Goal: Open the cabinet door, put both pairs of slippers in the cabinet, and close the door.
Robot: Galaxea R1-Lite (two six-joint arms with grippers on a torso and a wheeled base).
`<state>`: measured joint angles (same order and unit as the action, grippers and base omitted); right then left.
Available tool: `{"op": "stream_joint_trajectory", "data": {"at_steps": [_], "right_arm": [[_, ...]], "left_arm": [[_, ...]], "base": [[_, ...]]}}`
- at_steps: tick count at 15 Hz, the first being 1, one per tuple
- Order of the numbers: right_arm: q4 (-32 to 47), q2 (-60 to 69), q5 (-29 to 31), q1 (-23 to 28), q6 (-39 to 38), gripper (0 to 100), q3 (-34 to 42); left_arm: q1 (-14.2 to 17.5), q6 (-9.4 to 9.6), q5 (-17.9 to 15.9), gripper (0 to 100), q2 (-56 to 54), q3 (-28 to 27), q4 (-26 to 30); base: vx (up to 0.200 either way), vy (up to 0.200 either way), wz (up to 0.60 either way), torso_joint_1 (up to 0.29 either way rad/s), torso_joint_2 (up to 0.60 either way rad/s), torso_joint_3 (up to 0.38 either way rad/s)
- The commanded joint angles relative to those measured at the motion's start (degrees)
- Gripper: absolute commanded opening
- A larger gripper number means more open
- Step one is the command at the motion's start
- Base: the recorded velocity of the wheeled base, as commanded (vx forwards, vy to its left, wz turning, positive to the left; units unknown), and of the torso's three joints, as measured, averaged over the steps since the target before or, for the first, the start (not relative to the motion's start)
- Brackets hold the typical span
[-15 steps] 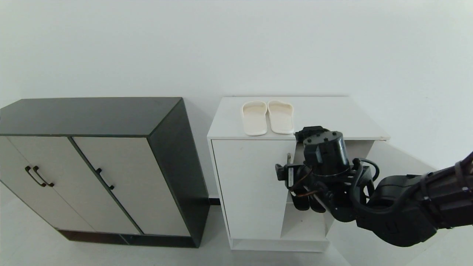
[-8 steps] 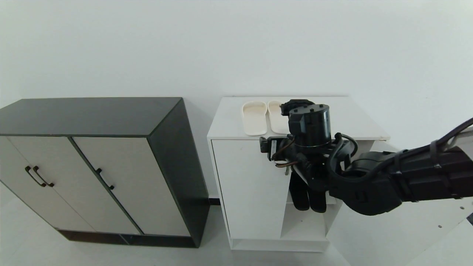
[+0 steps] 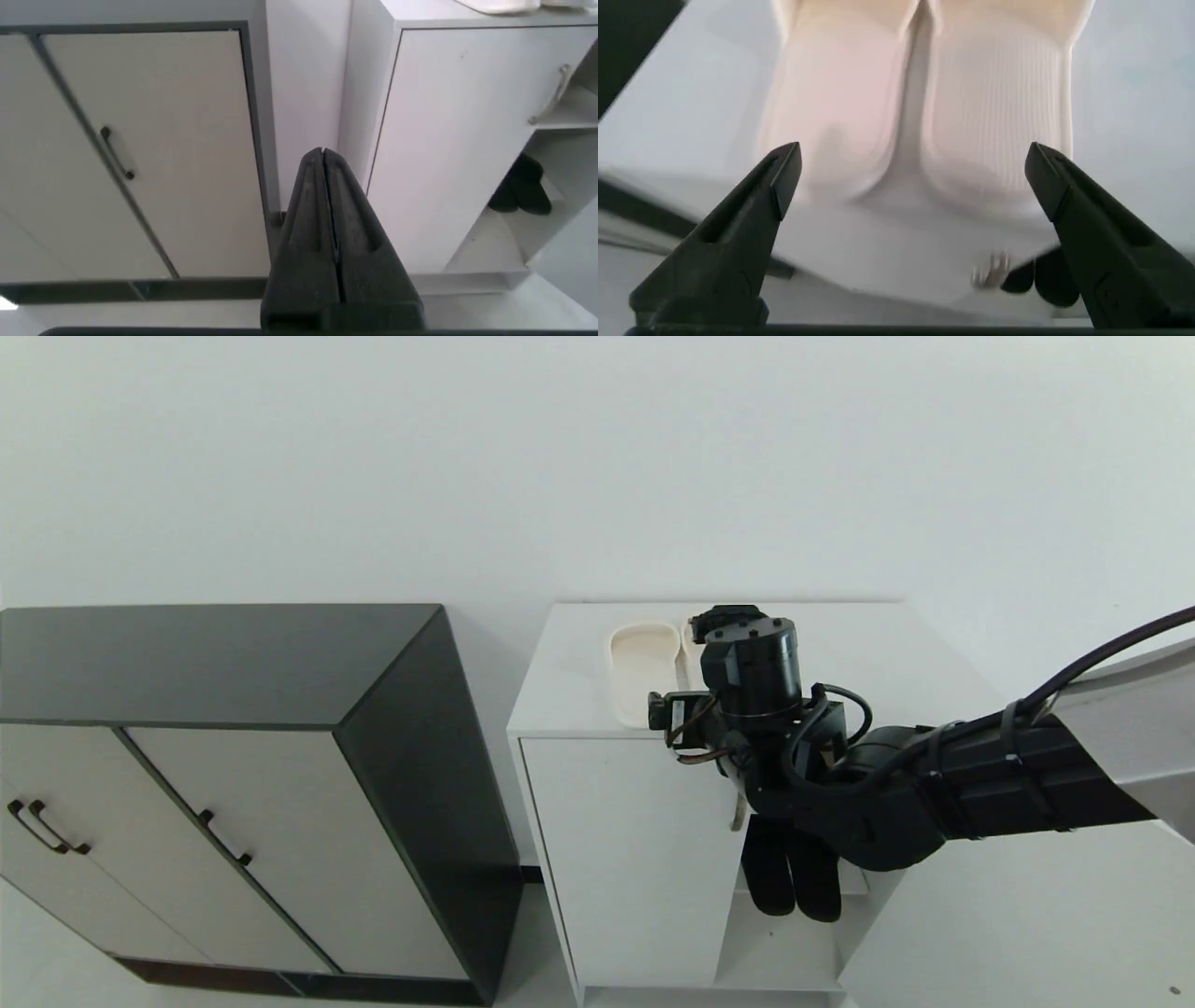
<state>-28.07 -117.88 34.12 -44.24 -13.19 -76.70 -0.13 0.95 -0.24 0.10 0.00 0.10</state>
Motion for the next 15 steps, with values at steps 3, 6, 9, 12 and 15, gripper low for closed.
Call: {"op": "stream_joint_trajectory", "data": {"at_steps": [3,6,9,12,15], "right_arm": [[-0.2,-0.2,-0.2,0.2,1.3,100,-1.6],[-0.1,-1.1,0.1,0.0,1.3,100,-2.5],[-0.2,-1.4,-0.2,0.2,1.3,100,-2.6],[-0.2,-1.8,-0.5,0.2,1.4,100,-2.8],[-0.2,-5.6,-0.5,0.6,2.3,100,-7.0]], "left_arm": [[0.0,0.02,0.0,0,0.0,0.0,0.0],[0.0,0.02,0.1,0,0.0,0.0,0.0],[0.0,0.1,0.2,0,0.0,0.0,0.0],[0.0,0.1,0.5,0,0.0,0.0,0.0],[0.0,0.1,0.5,0,0.0,0.0,0.0]], "base": [[0.2,0.0,0.0,0.004,0.0,0.002],[0.067,0.0,0.0,-0.001,0.0,0.001],[0.0,0.0,0.0,0.0,0.0,0.0],[0.0,0.0,0.0,0.0,0.0,0.0],[0.0,0.0,0.0,0.0,0.0,0.0]]}}
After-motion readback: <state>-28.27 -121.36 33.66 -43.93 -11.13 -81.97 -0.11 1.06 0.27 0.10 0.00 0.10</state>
